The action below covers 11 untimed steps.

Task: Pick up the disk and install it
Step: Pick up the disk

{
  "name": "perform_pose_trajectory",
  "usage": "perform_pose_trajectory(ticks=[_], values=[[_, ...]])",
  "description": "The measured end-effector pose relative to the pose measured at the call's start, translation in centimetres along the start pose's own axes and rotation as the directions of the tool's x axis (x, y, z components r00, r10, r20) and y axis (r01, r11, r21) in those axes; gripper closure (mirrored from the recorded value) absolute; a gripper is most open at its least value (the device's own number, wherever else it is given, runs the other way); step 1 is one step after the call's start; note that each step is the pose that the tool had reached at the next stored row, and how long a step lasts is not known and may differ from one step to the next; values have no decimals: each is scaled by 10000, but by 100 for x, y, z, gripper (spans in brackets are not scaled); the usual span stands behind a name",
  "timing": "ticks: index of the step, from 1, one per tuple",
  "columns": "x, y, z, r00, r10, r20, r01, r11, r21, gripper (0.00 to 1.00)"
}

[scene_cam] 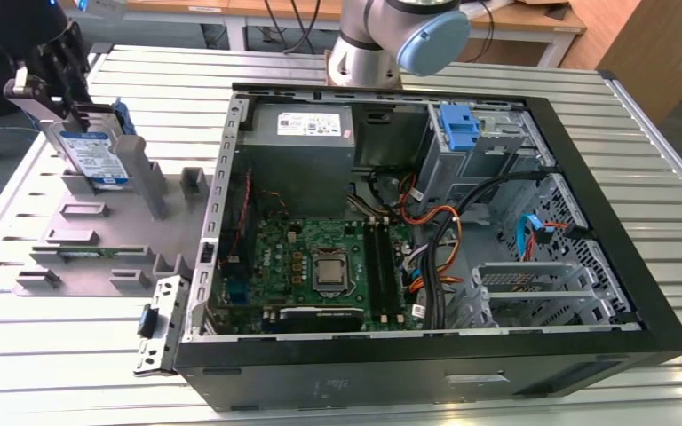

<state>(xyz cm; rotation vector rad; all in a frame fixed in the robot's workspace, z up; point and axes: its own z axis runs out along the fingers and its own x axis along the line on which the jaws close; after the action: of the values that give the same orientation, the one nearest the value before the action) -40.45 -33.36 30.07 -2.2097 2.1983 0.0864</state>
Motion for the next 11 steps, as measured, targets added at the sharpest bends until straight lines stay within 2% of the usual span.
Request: perform_pose_trajectory(ticks=[11], values=[[0, 0, -7, 10000, 0, -1, 0, 10000, -3, 56]])
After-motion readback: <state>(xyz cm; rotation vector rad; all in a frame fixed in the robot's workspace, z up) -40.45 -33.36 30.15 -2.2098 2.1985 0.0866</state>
